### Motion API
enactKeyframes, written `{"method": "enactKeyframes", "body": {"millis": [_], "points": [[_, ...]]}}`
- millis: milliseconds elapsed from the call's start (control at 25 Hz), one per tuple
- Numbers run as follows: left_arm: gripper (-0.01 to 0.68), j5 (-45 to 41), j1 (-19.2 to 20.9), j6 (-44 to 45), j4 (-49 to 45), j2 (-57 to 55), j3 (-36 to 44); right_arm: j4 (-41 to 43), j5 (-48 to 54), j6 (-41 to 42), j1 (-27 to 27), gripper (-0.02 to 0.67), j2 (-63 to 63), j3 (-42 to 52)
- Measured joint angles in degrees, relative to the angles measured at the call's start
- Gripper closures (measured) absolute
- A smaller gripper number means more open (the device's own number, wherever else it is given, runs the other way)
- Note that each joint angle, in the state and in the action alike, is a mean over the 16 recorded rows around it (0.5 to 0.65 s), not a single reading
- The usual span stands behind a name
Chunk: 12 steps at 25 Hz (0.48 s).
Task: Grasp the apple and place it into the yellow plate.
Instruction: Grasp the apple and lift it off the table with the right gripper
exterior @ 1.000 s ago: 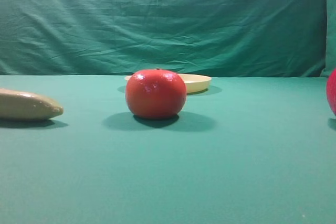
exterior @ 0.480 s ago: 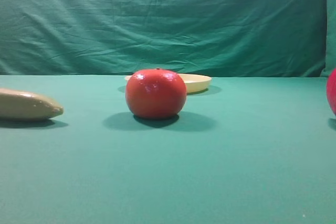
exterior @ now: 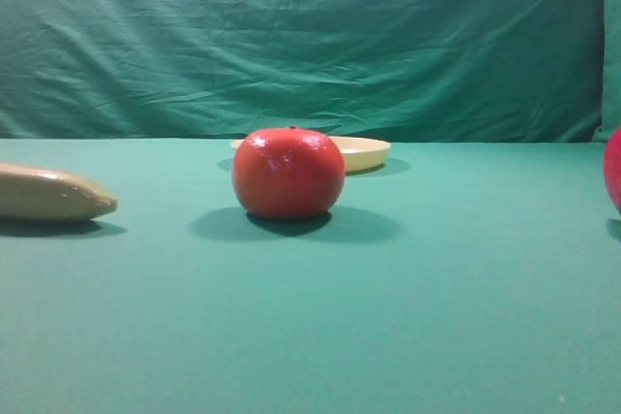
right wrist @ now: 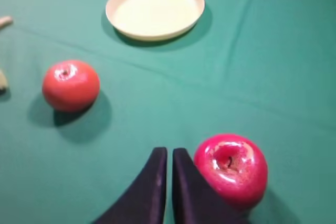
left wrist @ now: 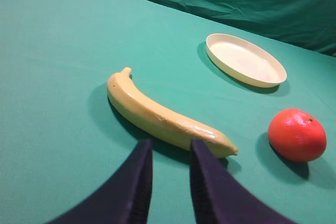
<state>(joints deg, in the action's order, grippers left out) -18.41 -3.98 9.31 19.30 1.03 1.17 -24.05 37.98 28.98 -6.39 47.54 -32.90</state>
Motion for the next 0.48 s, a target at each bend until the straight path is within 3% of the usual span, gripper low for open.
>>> {"method": "enactKeyframes", "body": {"millis": [360,480], "points": [[0.516,0.0,0.0,0.0,0.0,0.0,0.0,20.1,8.8,-11.7,-2.6,0.646,16.3,-10.7],[0.516,0.0,0.0,0.0,0.0,0.0,0.0,23.5,9.8,-13.4,-3.9,0.608,19.1,-12.1]]}}
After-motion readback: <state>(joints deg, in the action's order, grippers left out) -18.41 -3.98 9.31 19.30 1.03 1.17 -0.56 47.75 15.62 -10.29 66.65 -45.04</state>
